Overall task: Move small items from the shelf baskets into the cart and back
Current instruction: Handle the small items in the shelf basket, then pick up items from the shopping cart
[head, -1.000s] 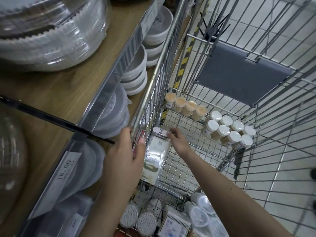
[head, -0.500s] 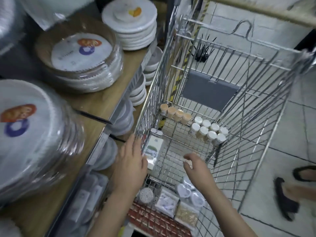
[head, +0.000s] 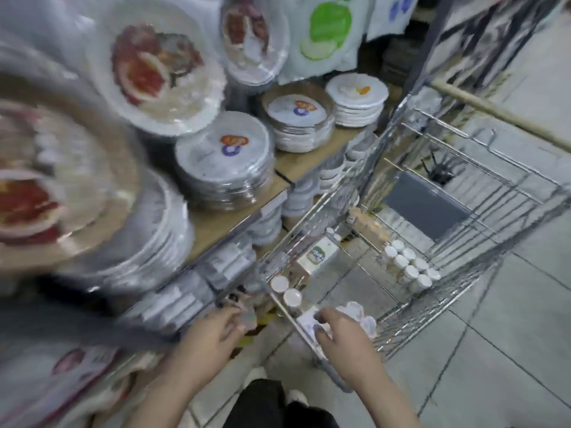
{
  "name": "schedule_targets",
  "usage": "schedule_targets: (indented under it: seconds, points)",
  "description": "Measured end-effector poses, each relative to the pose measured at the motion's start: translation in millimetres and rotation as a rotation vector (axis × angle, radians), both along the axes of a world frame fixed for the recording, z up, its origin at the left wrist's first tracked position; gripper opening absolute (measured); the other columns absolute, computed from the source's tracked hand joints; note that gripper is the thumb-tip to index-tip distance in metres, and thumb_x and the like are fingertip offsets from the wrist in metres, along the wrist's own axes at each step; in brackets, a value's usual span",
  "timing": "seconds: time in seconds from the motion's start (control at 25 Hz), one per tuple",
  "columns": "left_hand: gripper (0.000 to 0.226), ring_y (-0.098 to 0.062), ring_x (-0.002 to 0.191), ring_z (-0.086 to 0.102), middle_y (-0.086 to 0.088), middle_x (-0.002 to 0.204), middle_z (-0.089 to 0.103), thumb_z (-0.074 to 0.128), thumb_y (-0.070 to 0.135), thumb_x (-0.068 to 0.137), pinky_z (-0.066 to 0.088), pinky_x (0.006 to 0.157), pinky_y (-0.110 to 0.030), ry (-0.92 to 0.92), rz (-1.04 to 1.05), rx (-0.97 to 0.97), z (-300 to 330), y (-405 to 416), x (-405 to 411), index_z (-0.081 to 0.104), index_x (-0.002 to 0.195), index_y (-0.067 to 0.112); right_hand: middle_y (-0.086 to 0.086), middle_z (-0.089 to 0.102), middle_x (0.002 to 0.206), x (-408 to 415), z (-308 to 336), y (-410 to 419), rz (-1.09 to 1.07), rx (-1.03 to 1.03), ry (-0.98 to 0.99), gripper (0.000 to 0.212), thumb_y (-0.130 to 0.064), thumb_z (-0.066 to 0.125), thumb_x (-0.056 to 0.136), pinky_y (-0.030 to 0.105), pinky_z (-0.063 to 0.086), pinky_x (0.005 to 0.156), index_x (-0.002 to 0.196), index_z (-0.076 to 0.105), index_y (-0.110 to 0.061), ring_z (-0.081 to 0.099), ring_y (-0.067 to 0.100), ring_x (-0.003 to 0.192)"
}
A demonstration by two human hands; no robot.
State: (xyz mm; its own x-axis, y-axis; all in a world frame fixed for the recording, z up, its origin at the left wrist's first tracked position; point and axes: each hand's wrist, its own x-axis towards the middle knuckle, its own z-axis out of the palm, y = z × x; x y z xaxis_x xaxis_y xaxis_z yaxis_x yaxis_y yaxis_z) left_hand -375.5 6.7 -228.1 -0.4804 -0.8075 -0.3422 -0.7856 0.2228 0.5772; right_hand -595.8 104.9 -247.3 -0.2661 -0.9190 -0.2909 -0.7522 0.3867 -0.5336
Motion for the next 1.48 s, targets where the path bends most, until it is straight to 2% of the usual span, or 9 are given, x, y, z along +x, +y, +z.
schedule_targets:
  seconds: [0.2,0.32,0.48,0.6,0.68,1.0,1.16,1.32,1.48]
  points:
    - [0.019,-0.007,0.102,0.061,0.011,0.108,0.064,0.058,0.031,0.092,0.048,0.092,-0.027,0.046,0.390,-0.029,22.3,67.7,133.3,0.058,0.111,0.035,0.001,0.059,0.096,93.8,37.3,1.2,0.344,-0.063,-0.057,0.015,-0.028,0.046,0.095,0.031,0.045,0.076,0.103,0.055,-0.018,0.055,0.016,0.090]
    - [0.018,-0.005,0.099,0.061,0.010,0.105,0.065,0.058,0.024,0.092,0.044,0.079,-0.010,0.092,0.575,-0.112,46.0,106.5,212.3,0.057,0.109,0.031,-0.005,0.060,0.106,155.3,58.5,1.6,0.485,-0.080,-0.106,0.019,-0.028,0.047,0.096,0.028,0.048,0.086,0.111,0.056,-0.022,0.057,0.011,0.099]
    - [0.020,-0.004,0.095,0.061,0.017,0.097,0.064,0.058,0.019,0.092,0.043,0.074,-0.009,0.094,0.743,-0.212,80.5,154.6,316.1,0.055,0.101,0.036,-0.009,0.061,0.114,255.6,91.2,9.3,0.626,-0.130,-0.133,0.025,-0.034,0.047,0.098,0.027,0.048,0.088,0.120,0.055,-0.027,0.057,0.008,0.106]
    - [0.022,-0.004,0.097,0.059,0.016,0.103,0.063,0.057,0.022,0.093,0.042,0.073,-0.011,0.099,0.849,-0.281,101.4,181.8,373.8,0.058,0.114,0.030,-0.012,0.061,0.113,327.0,111.9,15.8,0.690,-0.232,-0.142,0.023,-0.033,0.048,0.097,0.020,0.046,0.085,0.118,0.056,-0.029,0.055,0.003,0.103]
    - [0.023,-0.003,0.099,0.060,0.016,0.104,0.065,0.055,0.026,0.093,0.044,0.077,-0.016,0.104,0.878,-0.327,111.6,195.6,403.6,0.058,0.115,0.031,-0.014,0.059,0.116,366.2,121.4,17.8,0.718,-0.285,-0.165,0.026,-0.032,0.050,0.096,0.016,0.044,0.087,0.121,0.056,-0.029,0.053,0.000,0.106]
    - [0.024,0.008,0.094,0.052,0.019,0.108,0.061,0.051,0.028,0.094,0.039,0.070,-0.005,0.125,0.935,-0.537,158.2,188.0,484.7,0.059,0.117,0.029,-0.020,0.059,0.114,459.0,162.1,-0.1,0.793,-0.361,-0.225,0.023,-0.028,0.052,0.095,0.010,0.040,0.086,0.117,0.058,-0.031,0.051,-0.005,0.106]
    - [0.029,-0.009,0.096,0.053,0.013,0.103,0.057,0.051,0.026,0.094,0.040,0.075,-0.023,0.060,0.903,-0.715,184.9,154.4,508.0,0.058,0.121,0.023,-0.023,0.059,0.107,491.2,210.0,-39.0,0.838,-0.493,-0.272,0.019,-0.027,0.052,0.094,0.000,0.035,0.081,0.111,0.060,-0.032,0.051,-0.009,0.100]
    - [0.027,-0.016,0.110,0.053,0.007,0.115,0.060,0.050,0.028,0.095,0.044,0.088,-0.033,-0.050,0.905,-0.762,194.2,118.7,529.9,0.061,0.117,0.017,-0.019,0.061,0.103,532.7,244.2,-90.2,0.881,-0.562,-0.250,0.018,-0.026,0.051,0.095,-0.002,0.035,0.073,0.110,0.062,-0.027,0.051,-0.007,0.093]
    - [0.045,-0.022,0.096,0.061,0.007,0.097,0.069,0.031,0.045,0.089,0.042,0.087,-0.040,-0.250,0.853,-0.712,188.4,97.5,546.5,0.069,0.097,0.022,-0.008,0.061,0.122,577.9,256.9,-137.4,0.971,-0.541,-0.178,0.027,-0.028,0.049,0.097,0.013,0.035,0.078,0.121,0.060,-0.021,0.054,0.006,0.107]
